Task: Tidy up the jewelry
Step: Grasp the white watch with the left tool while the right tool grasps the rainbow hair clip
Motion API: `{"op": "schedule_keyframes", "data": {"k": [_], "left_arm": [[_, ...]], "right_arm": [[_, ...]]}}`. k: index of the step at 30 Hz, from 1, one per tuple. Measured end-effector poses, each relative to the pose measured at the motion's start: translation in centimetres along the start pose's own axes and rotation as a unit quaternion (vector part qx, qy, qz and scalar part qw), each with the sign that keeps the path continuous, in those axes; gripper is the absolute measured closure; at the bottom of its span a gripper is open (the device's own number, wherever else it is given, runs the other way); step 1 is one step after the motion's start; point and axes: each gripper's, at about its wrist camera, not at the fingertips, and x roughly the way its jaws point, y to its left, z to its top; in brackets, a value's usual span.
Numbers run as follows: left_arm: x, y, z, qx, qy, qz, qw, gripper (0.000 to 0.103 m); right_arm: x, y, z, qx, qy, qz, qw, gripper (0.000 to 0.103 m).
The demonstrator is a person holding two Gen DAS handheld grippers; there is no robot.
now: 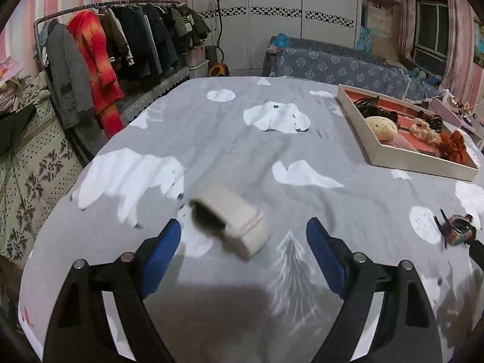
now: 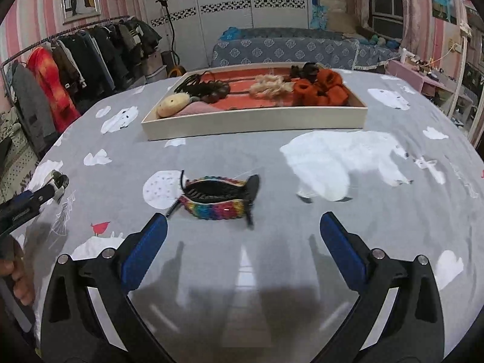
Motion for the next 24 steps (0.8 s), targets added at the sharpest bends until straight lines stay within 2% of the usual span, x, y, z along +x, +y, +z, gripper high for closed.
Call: {"op": "schedule_keyframes", "data": {"k": [7,11,13,14,15,16,19,22,24], "left_arm": [[2.9,0.4,1.1,-0.008,0.016,-0.009,0.9998,0.02],[3.8,0.9,1.2,-0.015,0.027,-0.027,0.9992,0.024],[3.7,1.5,1.3,-0.024,0.019,-0.023,0.9992,0.048],[3.6,1.6,1.3,-0.028,0.018,-0.023,0.9992,0.053],[3.6,2.0,1.3,-0.035,0.014,-0.024,0.999,0.065],[3.5,2.3,1.3,-0.041,0.013,-0.031,0.9986,0.076],[3.1,2.5,1.1,-0.041,0.009,-0.041,0.9983,0.076],[2.1,2.2,0.7,-0.031,0.001,-0.041,0.9987,0.076],[1.2,2.1,0.6,-0.028,-0.004,-0.043,0.9987,0.076]], "right_arm": [[2.6,2.2,1.5,-0.012,0.019,-0.014,1.0,0.005],[5.3,2.9,2.1,-0.019,0.059,-0.03,0.998,0.005],[6.1,2.7,2.3,-0.01,0.076,-0.034,0.996,0.005],[6.5,2.6,2.3,-0.008,0.086,-0.036,0.996,0.006],[6.5,2.6,2.4,-0.012,0.085,-0.039,0.996,0.007],[6.6,2.8,2.4,-0.019,0.085,-0.044,0.995,0.013],[6.5,3.0,2.4,-0.034,0.08,-0.04,0.995,0.023],[6.2,2.4,2.4,-0.033,0.077,-0.027,0.996,0.029],[5.8,1.8,2.5,-0.026,0.075,-0.02,0.997,0.029]]}}
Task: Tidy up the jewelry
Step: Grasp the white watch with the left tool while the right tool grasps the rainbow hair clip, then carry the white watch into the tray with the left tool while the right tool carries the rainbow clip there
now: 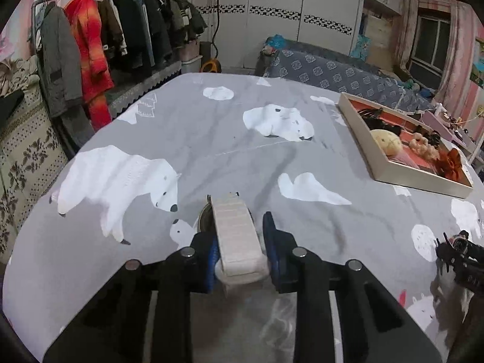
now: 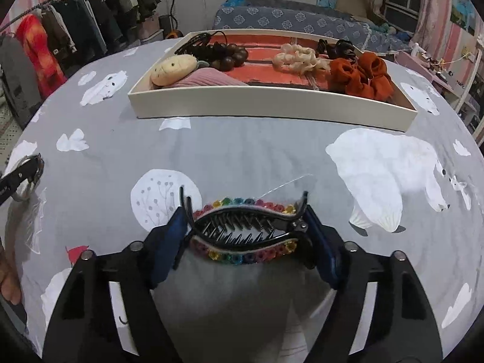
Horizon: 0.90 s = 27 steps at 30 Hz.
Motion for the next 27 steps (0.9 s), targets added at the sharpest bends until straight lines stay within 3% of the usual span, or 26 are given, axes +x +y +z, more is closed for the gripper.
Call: {"op": "schedule_keyframes", "data": {"k": [7,16,27], "left_arm": [[-2.6,-2.9,0.1,0.026,-0.009,-0.012,0.9996,0.077],[-4.4,-8.3,0.6,0.057,-0.014,-0.03,0.9978,0.077],[-5.2,-15.0,1.0,0.086,-0.021,-0.057,0.9945,0.076]], "right_arm": [[-2.2,-2.9,0.0,0.02,-0.023,0.021,0.999,0.029],[-5.9,-7.0,0.2,0.013,-0.081,0.005,0.997,0.029],[-7.4,-12.4,0.3,0.036,-0.101,0.016,0.994,0.029]]}}
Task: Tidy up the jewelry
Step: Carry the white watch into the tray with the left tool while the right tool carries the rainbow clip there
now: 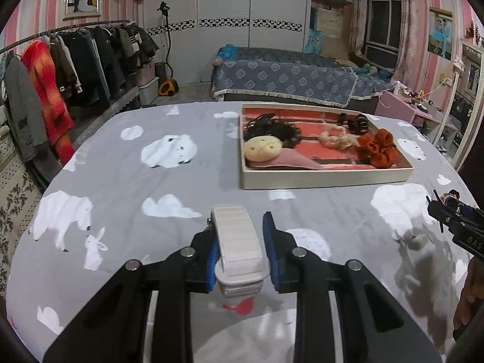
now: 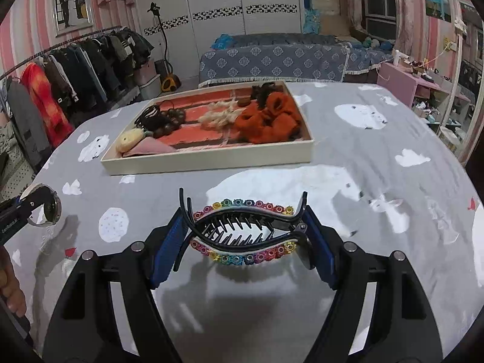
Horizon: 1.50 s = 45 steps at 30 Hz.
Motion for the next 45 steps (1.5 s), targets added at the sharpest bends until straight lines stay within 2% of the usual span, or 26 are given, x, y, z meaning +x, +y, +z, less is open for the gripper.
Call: {"op": "schedule_keyframes", "data": {"k": [11,17,19,25,29,32,35,39,45], "left_arm": [[1.8,-1.8,3.1,0.021,-0.014,-0.004,0.9997,0.076],[4.6,-0.9,7.4,0.017,-0.021,0.0,0.9996,0.076],[5.2,-1.1,9.3,0.021,-0.034,-0.003,0.9992,0.076],[8.1,-2.1,14.5,0.007,-0.056,-0.031,0.9979,0.076],[10.3,-2.2,16.7,0.0,-0.055,-0.051,0.9972,0.076],[12.0,-2.6,17.1,0.007,-0.055,-0.043,0.9975,0.076],[13.8,-3.0,16.3,0.01,-0.044,-0.046,0.9979,0.076],[16.7,-3.8,15.0,0.018,-0.016,-0.046,0.9986,0.076],[18.5,-3.8,13.9,0.01,0.0,-0.037,0.9993,0.076]], "right_arm": [[-0.4,-1.2,3.6,-0.002,-0.034,-0.003,0.999,0.029],[0.6,-1.4,7.7,-0.013,-0.06,0.003,0.998,0.029],[1.0,-1.4,9.3,-0.017,-0.066,0.004,0.998,0.029],[3.8,0.1,14.9,-0.014,-0.076,0.025,0.997,0.029],[6.2,1.1,17.4,-0.022,-0.077,0.032,0.996,0.029],[8.4,1.3,18.5,-0.026,-0.07,0.028,0.997,0.029],[11.1,1.6,18.4,-0.052,-0.06,0.001,0.997,0.029],[14.6,0.6,17.2,-0.039,-0.029,0.008,0.999,0.029],[16.8,1.0,16.9,-0.044,-0.017,0.009,0.999,0.029]]}}
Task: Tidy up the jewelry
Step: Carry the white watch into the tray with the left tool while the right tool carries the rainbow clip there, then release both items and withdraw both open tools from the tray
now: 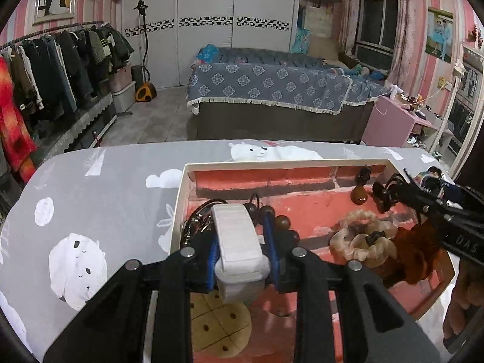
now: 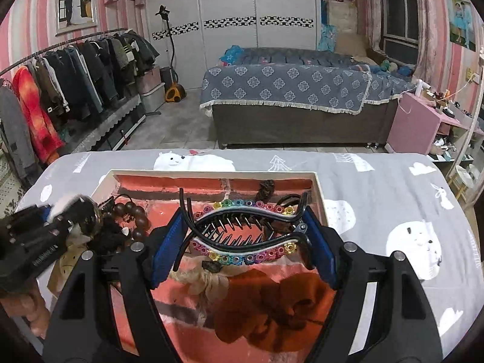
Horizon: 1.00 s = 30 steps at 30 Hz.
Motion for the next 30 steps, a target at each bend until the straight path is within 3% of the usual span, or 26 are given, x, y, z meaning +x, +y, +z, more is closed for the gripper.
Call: {"op": "schedule_keyframes", "data": {"k": [19,23,30], "left_arm": [[1.1,-0.5,-0.7,0.006,0.012,-0.008,0.9999,0.074],[0.3,-0.4,-0.4,-0.002,0.003,-0.009,1.0,0.059],[-5.5,-0.4,2.0,0.005,-0.066,0.013,0.9977,0.021]], "right_arm": [[3.0,0.0,-1.5,-0.001,0.055,-0.004,0.998,0.028],[2.8,-0.2,-1.5,0.002,0.052,-0.002,0.999,0.024],[-1.1,-0.5,0.4,0.003,0.013,-0.003,1.0,0.011]]}}
